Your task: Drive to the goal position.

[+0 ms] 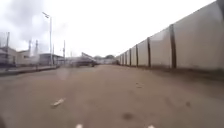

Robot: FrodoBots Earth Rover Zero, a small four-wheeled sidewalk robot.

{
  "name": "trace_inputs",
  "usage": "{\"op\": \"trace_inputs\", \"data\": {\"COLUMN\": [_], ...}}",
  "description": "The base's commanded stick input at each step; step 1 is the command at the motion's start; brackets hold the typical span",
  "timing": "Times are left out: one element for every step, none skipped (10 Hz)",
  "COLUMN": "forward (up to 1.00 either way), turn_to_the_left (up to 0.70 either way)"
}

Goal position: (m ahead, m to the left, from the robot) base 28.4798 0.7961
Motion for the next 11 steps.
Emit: {"op": "trace_inputs", "data": {"forward": [1.0, 1.0, 1.0, 1.0, 1.0, 1.0, 1.0, 1.0, 1.0, 1.0, 1.0], "turn_to_the_left": [0.02, 0.02, 0.08, 0.42, 0.42, 0.29, 0.07, 0.02, 0.02, 0.02, 0.02]}}
